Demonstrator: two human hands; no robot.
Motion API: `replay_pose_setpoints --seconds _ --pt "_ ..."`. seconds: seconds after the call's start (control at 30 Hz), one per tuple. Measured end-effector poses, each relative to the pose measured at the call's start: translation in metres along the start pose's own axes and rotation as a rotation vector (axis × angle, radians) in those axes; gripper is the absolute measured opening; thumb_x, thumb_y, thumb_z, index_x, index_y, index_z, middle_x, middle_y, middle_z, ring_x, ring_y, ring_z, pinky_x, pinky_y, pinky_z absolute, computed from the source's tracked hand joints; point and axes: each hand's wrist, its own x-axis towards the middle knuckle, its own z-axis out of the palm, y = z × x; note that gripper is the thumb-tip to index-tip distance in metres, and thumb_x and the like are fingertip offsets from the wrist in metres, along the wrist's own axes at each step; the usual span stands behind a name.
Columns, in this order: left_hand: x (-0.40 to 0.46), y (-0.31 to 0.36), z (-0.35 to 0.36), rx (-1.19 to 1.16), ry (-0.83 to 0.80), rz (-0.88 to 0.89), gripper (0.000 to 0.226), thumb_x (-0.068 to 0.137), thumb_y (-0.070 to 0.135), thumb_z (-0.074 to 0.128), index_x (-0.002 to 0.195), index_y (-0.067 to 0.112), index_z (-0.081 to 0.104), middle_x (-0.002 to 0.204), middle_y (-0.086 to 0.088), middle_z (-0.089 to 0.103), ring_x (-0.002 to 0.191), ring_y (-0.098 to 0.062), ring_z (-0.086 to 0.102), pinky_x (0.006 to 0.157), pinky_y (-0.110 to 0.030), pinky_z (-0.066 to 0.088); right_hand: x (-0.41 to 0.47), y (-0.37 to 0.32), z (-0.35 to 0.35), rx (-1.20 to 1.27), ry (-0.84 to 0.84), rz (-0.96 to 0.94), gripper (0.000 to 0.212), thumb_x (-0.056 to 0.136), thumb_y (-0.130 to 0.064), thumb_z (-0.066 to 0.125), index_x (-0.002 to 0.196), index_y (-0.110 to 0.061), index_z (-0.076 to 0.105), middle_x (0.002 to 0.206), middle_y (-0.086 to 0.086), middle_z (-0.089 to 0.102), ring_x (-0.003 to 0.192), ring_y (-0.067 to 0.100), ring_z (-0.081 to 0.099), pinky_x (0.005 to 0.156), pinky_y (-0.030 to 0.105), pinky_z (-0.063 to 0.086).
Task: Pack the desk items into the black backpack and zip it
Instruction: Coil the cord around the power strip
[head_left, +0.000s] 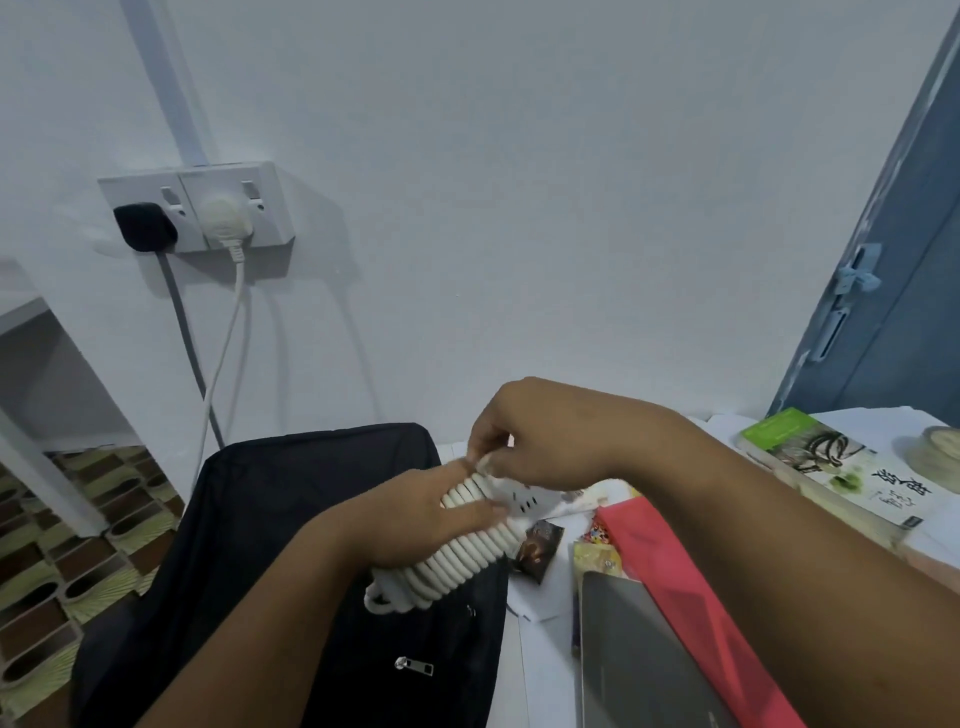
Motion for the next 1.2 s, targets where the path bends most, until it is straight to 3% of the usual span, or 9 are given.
replay_pose_setpoints --seconds 0.1,0.17,0.3,0.4,0.5,0.7,0.83,0.93,1.2 --pt "-0.001 -0.008 0.006 -0.275 0.263 0.034 0.024 0.096 0.051 0.057 0.115 0.037 0.061 0.100 0.004 0.075 0.087 -0.011 0.073 0.079 -0.031 0.059 -0.005 0.005 0.019 0.129 0.154 -0.020 0.030 0.097 -0.017 0.054 0.122 -0.030 0.062 0.115 -0.009 0.069 0.104 0.010 0.063 0.090 0.032 0.051" --pt "-0.003 -0.016 0.007 -0.385 0.348 0.042 0.023 0.098 0.051 0.056 0.114 0.036 0.062 0.103 0.002 0.074 0.090 -0.016 0.073 0.083 -0.041 0.060 -0.006 0.016 0.037 0.239 0.262 -0.034 0.029 0.099 -0.023 0.056 0.126 -0.034 0.057 0.114 -0.017 0.067 0.098 0.003 0.063 0.092 0.033 0.051" --pt "-0.007 -0.026 0.014 -0.601 0.327 -0.015 0.036 0.102 0.055 0.045 0.119 0.030 0.064 0.110 -0.005 0.073 0.100 -0.026 0.072 0.092 -0.054 0.057 -0.005 0.046 0.070 0.251 0.433 -0.091 0.033 0.101 -0.021 0.055 0.130 -0.033 0.065 0.095 -0.014 0.066 0.087 0.003 0.060 0.084 0.024 0.048" --pt "-0.011 -0.020 0.020 -0.803 0.246 -0.072 0.040 0.100 0.051 0.044 0.120 0.022 0.062 0.105 -0.022 0.073 0.089 -0.041 0.072 0.078 -0.053 0.061 -0.002 0.059 0.093 0.235 0.517 -0.188 0.045 0.098 -0.005 0.051 0.130 -0.032 0.065 0.082 -0.003 0.055 0.078 0.002 0.050 0.073 0.010 0.038" --pt "-0.016 -0.017 0.024 -1.017 0.167 -0.116 0.050 0.090 0.049 0.055 0.123 0.013 0.062 0.105 -0.031 0.070 0.085 -0.049 0.067 0.077 -0.053 0.057 0.002 0.068 0.103 0.273 0.626 -0.215 0.062 0.089 0.012 0.049 0.124 -0.035 0.069 0.088 -0.013 0.049 0.081 0.003 0.051 0.073 0.017 0.046" --pt "-0.012 -0.014 0.030 -1.164 0.159 -0.201 0.063 0.085 0.050 0.059 0.117 -0.003 0.065 0.097 -0.034 0.067 0.071 -0.043 0.066 0.064 -0.048 0.059 0.000 0.060 0.107 0.662 0.663 -0.217 0.034 0.089 0.017 0.058 0.097 -0.008 0.079 0.088 -0.002 0.065 0.085 0.008 0.064 0.081 0.021 0.054" --pt "-0.012 -0.011 0.028 -1.073 0.166 -0.200 0.077 0.088 0.068 0.050 0.111 -0.003 0.067 0.088 -0.030 0.066 0.066 -0.038 0.066 0.058 -0.043 0.058 0.000 0.063 0.103 0.857 0.539 -0.071 0.024 0.085 -0.002 0.072 0.077 -0.025 0.069 0.076 0.009 0.069 0.065 0.017 0.062 0.066 0.043 0.053" --pt "-0.015 -0.010 0.021 -0.993 0.140 -0.189 0.075 0.087 0.065 0.054 0.113 -0.005 0.064 0.087 -0.030 0.067 0.068 -0.040 0.067 0.059 -0.041 0.058 -0.005 0.071 0.094 0.982 0.323 -0.069 0.018 0.087 -0.011 0.075 0.075 -0.019 0.065 0.065 0.008 0.065 0.055 0.023 0.057 0.058 0.037 0.048" --pt "-0.027 -0.017 0.005 -0.848 0.034 0.051 0.068 0.082 0.056 0.061 0.118 -0.003 0.056 0.088 -0.029 0.066 0.068 -0.039 0.067 0.064 -0.044 0.058 -0.005 0.082 0.086 0.700 -0.175 -0.080 0.053 0.079 -0.075 0.061 0.076 -0.023 0.073 0.084 0.004 0.072 0.085 0.016 0.066 0.094 0.040 0.049"
